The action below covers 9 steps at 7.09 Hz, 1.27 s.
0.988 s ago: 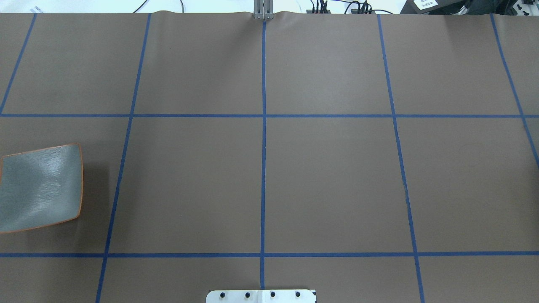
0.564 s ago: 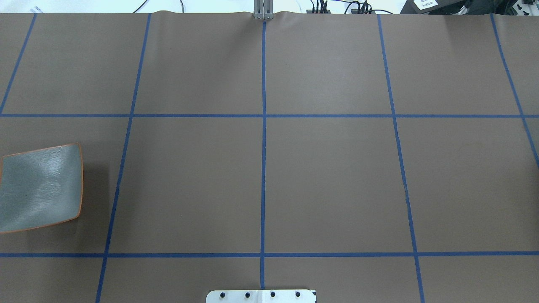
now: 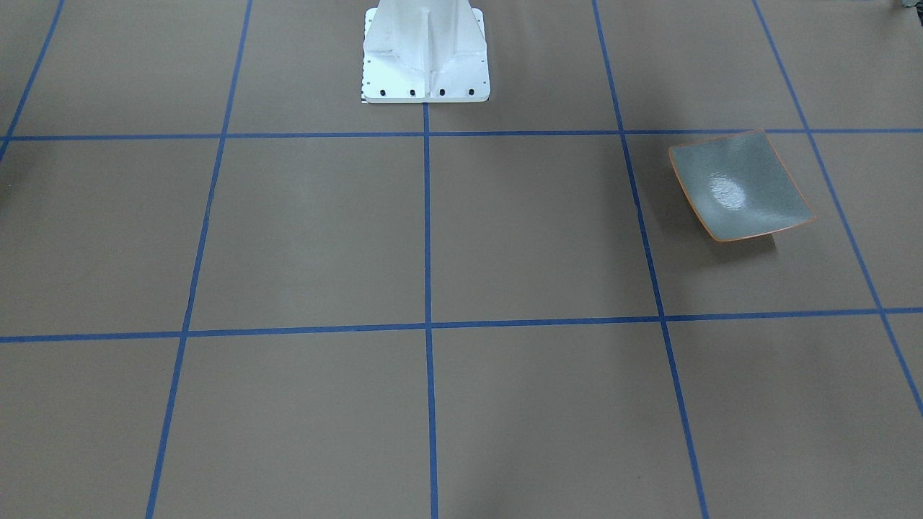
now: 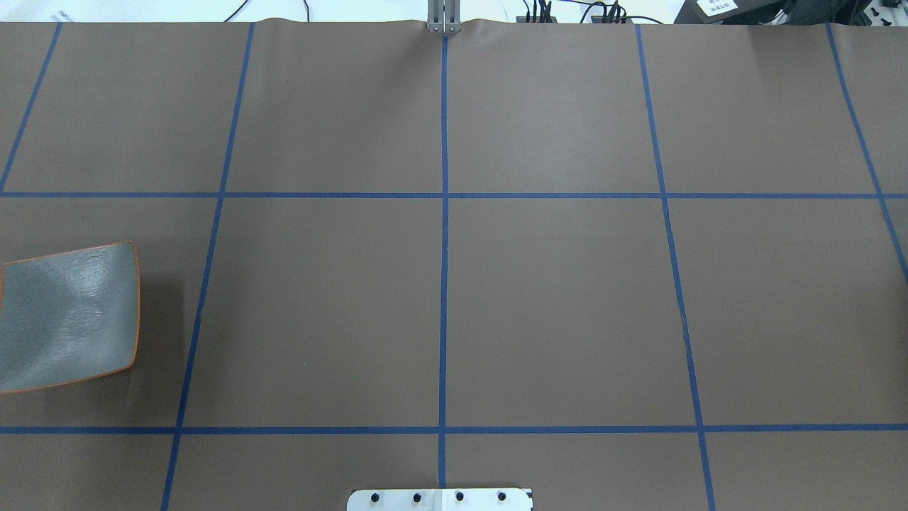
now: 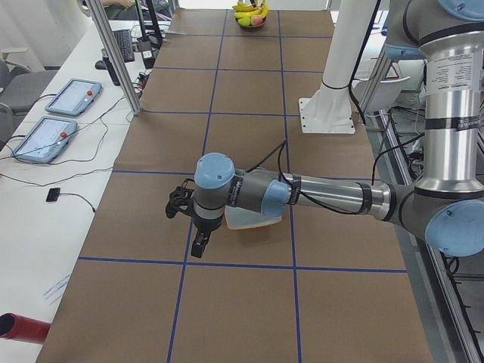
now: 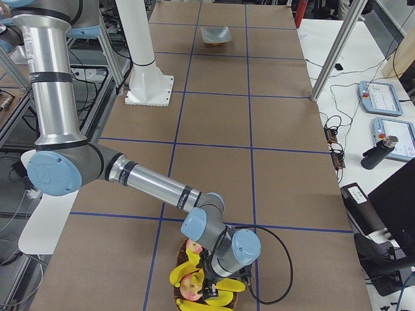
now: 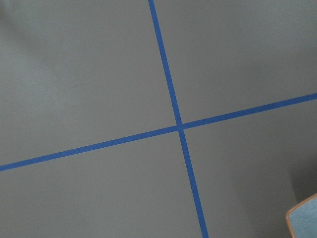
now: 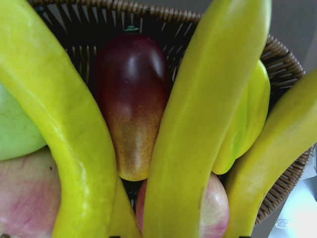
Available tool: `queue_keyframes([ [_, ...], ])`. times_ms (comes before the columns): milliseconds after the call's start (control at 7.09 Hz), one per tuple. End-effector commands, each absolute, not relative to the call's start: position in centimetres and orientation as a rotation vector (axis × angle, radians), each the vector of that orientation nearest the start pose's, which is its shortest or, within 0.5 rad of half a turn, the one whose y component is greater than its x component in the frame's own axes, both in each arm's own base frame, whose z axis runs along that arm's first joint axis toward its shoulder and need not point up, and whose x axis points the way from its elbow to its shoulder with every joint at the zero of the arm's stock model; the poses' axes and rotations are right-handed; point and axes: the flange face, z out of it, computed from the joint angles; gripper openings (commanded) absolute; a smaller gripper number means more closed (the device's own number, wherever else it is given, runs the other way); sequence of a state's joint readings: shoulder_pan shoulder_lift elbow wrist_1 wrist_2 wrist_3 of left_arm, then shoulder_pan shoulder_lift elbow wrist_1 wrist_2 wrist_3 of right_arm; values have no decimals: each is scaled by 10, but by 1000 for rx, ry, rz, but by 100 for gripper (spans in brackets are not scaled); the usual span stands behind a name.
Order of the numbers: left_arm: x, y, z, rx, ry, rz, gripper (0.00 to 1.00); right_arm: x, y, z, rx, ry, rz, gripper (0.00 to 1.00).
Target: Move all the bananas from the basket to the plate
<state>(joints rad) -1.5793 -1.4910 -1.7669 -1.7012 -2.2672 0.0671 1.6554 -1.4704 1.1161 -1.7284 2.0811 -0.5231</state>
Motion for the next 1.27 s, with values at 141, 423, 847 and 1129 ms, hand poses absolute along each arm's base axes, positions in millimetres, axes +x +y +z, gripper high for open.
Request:
queue_keyframes([
  [141, -73, -470, 589, 265, 684, 145, 100, 113, -442, 866, -331, -621, -310, 77],
  [423, -74, -470, 588, 268, 683, 145, 100, 112, -442, 866, -332, -622, -312, 71],
  [847, -74, -470, 588, 268, 683, 143, 100, 113, -444, 864, -318, -628, -321, 0],
  [1129, -74, -470, 590, 260, 686, 139, 100, 123, -458, 850, -281, -622, -317, 0],
])
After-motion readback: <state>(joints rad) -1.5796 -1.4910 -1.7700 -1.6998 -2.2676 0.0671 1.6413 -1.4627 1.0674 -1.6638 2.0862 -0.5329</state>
